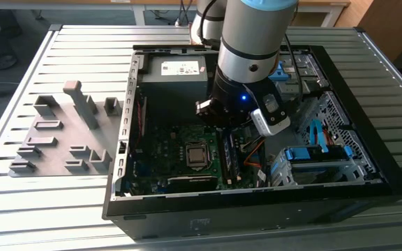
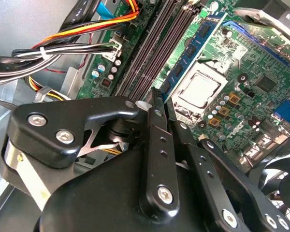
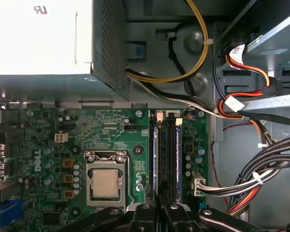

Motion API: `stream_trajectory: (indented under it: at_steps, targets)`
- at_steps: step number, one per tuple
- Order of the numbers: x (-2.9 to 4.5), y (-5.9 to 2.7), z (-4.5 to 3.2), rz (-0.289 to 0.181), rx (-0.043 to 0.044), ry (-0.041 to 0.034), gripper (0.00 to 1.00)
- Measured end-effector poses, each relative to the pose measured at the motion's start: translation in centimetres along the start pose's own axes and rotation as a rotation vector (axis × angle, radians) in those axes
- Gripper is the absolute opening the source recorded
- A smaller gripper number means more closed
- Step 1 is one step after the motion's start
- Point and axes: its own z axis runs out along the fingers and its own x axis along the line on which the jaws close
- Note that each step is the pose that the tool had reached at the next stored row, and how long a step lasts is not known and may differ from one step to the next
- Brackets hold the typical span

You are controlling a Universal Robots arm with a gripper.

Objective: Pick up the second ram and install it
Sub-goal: 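Insert the second ram into the second slot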

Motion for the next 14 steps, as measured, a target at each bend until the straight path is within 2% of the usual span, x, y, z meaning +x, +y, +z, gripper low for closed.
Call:
stream_trajectory:
  at_steps: [4, 7, 14]
  targets:
    - [-0.07, 0.00, 0.37, 0.000, 0.0000, 0.0000, 0.14]
    - [-0.42, 0.00, 0.89, 0.000, 0.0001, 0.0001, 0.14]
    - [-0.46, -0.02, 2.11, 0.000, 0.0002, 0.0010, 0.14]
